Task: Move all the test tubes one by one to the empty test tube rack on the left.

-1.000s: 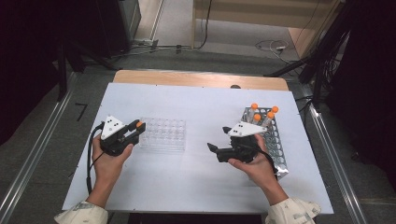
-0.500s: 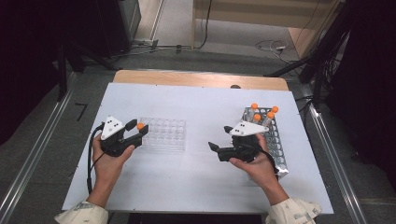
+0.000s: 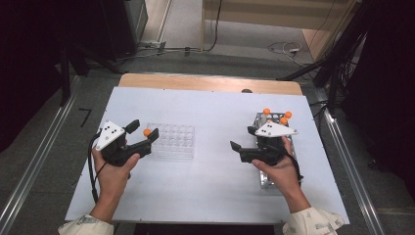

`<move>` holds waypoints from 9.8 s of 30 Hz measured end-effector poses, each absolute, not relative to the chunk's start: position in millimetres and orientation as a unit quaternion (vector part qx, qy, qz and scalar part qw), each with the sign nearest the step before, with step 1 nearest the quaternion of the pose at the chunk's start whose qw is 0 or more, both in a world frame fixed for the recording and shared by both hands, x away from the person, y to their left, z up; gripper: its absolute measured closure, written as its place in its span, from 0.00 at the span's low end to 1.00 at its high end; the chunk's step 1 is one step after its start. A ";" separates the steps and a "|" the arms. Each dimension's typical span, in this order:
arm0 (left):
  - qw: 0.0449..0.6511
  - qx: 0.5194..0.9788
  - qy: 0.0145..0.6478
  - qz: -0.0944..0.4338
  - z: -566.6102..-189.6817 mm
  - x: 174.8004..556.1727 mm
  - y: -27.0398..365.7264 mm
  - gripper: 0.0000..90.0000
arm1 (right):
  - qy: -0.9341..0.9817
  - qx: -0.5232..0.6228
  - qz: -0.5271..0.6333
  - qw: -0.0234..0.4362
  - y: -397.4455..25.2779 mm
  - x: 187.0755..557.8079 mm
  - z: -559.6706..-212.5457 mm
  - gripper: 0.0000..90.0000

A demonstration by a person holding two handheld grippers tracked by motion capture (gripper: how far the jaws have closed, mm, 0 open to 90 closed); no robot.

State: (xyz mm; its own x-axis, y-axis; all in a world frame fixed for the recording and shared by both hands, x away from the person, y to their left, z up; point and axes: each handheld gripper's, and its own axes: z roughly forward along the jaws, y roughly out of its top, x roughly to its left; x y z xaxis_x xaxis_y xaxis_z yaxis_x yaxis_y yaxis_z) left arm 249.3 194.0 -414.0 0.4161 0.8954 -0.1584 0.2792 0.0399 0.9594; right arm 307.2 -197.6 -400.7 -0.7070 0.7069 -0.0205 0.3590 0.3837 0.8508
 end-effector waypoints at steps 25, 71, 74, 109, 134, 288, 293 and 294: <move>0.554 0.674 0.430 0.232 -425.8 249.6 166.0 0.30 | 0.772 0.384 0.445 0.244 -249.6 323.3 -397.2 0.27; 0.552 0.679 0.427 0.226 -429.9 250.2 160.6 0.30 | 0.780 0.446 0.371 0.232 -255.3 355.9 -427.0 0.60; 0.552 0.679 0.428 0.226 -429.9 250.2 160.6 0.30 | 0.781 0.450 0.366 0.232 -256.1 358.9 -428.7 0.62; 0.552 0.680 0.427 0.223 -429.8 249.5 159.1 0.30 | 0.792 0.456 0.341 0.219 -252.8 365.5 -431.9 0.79; 0.554 0.681 0.424 0.223 -429.3 249.1 158.8 0.30 | 0.769 0.446 0.391 0.238 -259.9 351.1 -402.3 0.80; 0.575 0.645 0.413 0.289 -396.9 263.4 185.4 0.78 | 0.872 0.241 0.409 0.122 -99.3 278.1 -431.7 0.26; 0.571 0.637 0.425 0.298 -402.0 269.4 193.0 0.78 | 0.872 0.240 0.410 0.121 -98.2 276.8 -431.7 0.27; 0.569 0.636 0.426 0.299 -403.2 270.6 194.3 0.78 | 0.872 0.240 0.409 0.121 -98.0 276.7 -431.8 0.27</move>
State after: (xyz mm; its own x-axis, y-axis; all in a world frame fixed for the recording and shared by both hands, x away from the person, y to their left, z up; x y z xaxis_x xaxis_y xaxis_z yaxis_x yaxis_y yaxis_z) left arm 270.6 194.3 -403.2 0.4584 0.8825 -0.1052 0.2021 0.0118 0.9793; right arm 276.7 -98.0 -431.8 -0.8559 0.5169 -0.0150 0.3191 0.5508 0.7713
